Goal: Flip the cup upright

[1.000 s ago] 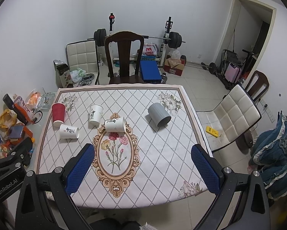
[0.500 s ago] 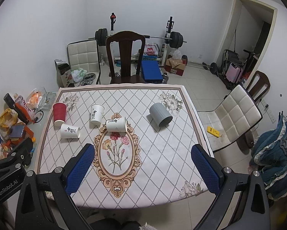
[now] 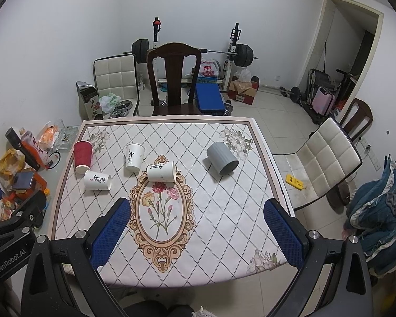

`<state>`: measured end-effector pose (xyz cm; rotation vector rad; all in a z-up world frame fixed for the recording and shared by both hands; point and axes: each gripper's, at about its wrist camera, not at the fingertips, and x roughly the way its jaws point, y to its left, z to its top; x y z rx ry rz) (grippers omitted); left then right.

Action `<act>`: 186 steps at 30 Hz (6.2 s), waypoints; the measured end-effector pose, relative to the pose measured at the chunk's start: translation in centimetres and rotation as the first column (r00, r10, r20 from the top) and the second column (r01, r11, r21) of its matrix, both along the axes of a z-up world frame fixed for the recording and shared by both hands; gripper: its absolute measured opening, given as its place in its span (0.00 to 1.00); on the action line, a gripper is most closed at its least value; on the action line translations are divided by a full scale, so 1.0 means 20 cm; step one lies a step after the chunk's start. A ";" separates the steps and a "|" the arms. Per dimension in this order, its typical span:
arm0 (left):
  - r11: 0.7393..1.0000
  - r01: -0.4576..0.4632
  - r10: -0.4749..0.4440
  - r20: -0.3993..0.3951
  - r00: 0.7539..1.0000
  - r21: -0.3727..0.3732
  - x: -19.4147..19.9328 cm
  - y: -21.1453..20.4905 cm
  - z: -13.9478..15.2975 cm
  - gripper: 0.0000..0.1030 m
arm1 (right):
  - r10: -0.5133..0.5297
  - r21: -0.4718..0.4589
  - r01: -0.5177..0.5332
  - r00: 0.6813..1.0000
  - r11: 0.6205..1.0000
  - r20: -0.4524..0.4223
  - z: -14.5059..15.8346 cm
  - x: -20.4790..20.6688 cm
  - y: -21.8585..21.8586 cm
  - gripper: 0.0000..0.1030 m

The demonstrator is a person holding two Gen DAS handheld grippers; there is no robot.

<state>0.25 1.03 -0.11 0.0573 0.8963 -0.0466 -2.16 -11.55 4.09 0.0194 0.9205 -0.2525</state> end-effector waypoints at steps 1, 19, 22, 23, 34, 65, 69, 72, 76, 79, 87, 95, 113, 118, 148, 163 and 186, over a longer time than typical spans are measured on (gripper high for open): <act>1.000 0.002 -0.002 0.001 1.000 0.000 0.00 0.00 0.00 1.00 | -0.001 -0.001 0.001 1.000 1.000 -0.001 0.00 0.00 0.01 0.99; 0.997 0.059 -0.063 -0.090 0.994 -0.050 0.20 0.11 -0.32 1.00 | -0.171 0.062 0.177 0.982 0.982 -0.084 -0.29 0.09 -0.06 0.99; 0.997 0.072 -0.074 -0.153 0.985 -0.019 0.29 0.09 -0.49 1.00 | -0.189 0.065 0.201 0.969 0.977 -0.160 -0.49 0.17 -0.11 0.99; 0.997 0.082 -0.081 -0.177 0.981 -0.004 0.32 0.08 -0.54 1.00 | -0.191 0.062 0.206 0.963 0.977 -0.190 -0.56 0.21 -0.12 0.99; 0.937 0.271 -0.196 -0.311 0.930 0.219 0.78 -0.24 -1.02 1.00 | -0.166 0.059 0.211 0.886 0.976 -0.433 -1.35 0.66 -0.31 0.99; 0.424 0.795 -0.660 -0.453 0.599 0.434 1.07 -1.07 -1.52 0.49 | -0.288 0.010 0.371 0.737 0.929 -0.611 -1.93 0.90 -0.95 0.99; 0.485 0.771 -0.636 -0.440 0.634 0.412 1.08 -1.05 -1.47 0.36 | -0.280 0.018 0.365 0.742 0.931 -0.609 -1.92 0.91 -0.95 0.99; 0.529 0.756 -0.610 -0.447 0.655 0.386 1.11 -1.03 -1.45 0.31 | -0.264 0.024 0.350 0.749 0.936 -0.608 -1.91 0.91 -0.93 0.99; 0.524 0.746 -0.591 -0.455 0.666 0.411 1.13 -1.02 -1.50 0.41 | -0.235 0.026 0.313 0.763 0.949 -0.601 -1.89 0.92 -0.87 0.99; 0.520 0.736 -0.577 -0.458 0.676 0.433 1.16 -1.02 -1.54 0.49 | -0.232 0.025 0.307 0.768 0.951 -0.597 -1.87 0.90 -0.84 0.99; 0.505 0.730 -0.557 -0.472 0.683 0.460 1.23 -1.03 -1.59 0.56 | -0.229 0.024 0.303 0.767 0.953 -0.600 -1.86 0.85 -0.83 0.99; 0.524 0.727 -0.545 -0.482 0.686 0.443 1.32 -1.04 -1.60 0.55 | -0.239 0.033 0.321 0.765 0.947 -0.598 -1.85 0.85 -0.91 0.99; 0.731 0.623 -0.465 -0.465 0.753 0.278 1.25 -0.93 -1.36 0.55 | -0.228 0.065 0.326 0.775 0.943 -0.589 -1.84 0.82 -0.97 0.99; 0.809 0.541 -0.389 -0.481 0.786 0.230 1.13 -0.77 -1.29 0.55 | -0.198 0.067 0.287 0.794 0.955 -0.574 -1.78 0.79 -0.88 0.99; 0.988 -0.111 0.002 -0.716 0.698 -0.105 0.60 -0.18 -1.71 0.78 | -0.153 0.083 0.234 0.828 0.969 -0.540 -1.77 0.57 -0.49 0.99; 0.999 0.020 -0.040 -0.543 0.839 -0.042 0.69 -0.15 -1.34 0.95 | -0.111 0.148 0.223 0.836 0.963 -0.537 -1.71 0.58 -0.49 0.99; 0.977 -0.135 0.196 -0.457 0.868 0.163 0.42 0.52 -1.53 1.00 | 0.274 0.230 -0.173 0.789 0.958 -0.550 -1.68 0.72 0.46 0.85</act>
